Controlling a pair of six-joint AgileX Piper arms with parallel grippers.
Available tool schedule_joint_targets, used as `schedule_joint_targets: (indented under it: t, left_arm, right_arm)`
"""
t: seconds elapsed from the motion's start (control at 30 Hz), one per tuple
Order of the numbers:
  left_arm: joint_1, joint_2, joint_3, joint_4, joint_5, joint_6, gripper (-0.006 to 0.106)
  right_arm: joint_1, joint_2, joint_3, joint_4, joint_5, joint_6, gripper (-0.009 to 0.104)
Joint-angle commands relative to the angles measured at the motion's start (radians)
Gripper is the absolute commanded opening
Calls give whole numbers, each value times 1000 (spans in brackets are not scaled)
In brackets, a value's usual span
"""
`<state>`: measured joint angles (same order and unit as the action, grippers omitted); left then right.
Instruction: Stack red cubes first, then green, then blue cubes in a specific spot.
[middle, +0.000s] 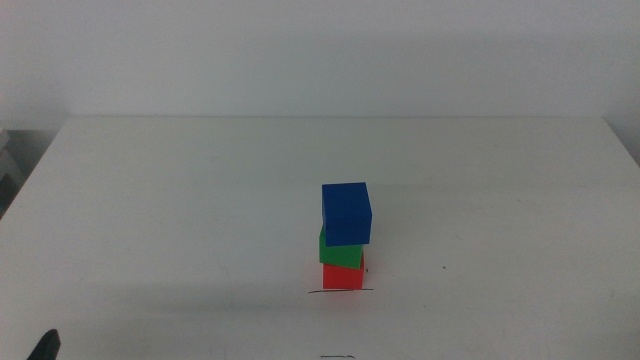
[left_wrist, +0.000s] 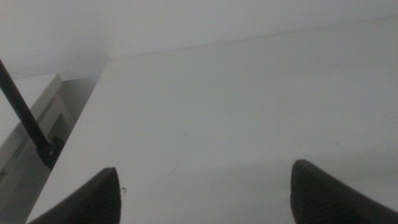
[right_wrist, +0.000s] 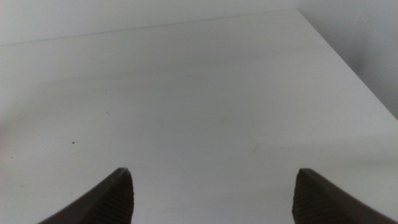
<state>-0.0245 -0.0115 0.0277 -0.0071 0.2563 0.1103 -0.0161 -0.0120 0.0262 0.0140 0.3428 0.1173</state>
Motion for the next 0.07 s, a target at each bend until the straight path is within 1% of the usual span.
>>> schedule_joint_targets:
  t: [0.0, 0.03]
  left_arm:
    - [-5, -27, -1, -11, -64, -10, 93]
    - [-5, -27, -1, -12, -67, -10, 93]
  right_arm:
    - [-8, -7, -10, -8, -71, -12, 65]
    - [-8, -7, -10, -14, -66, -12, 65]
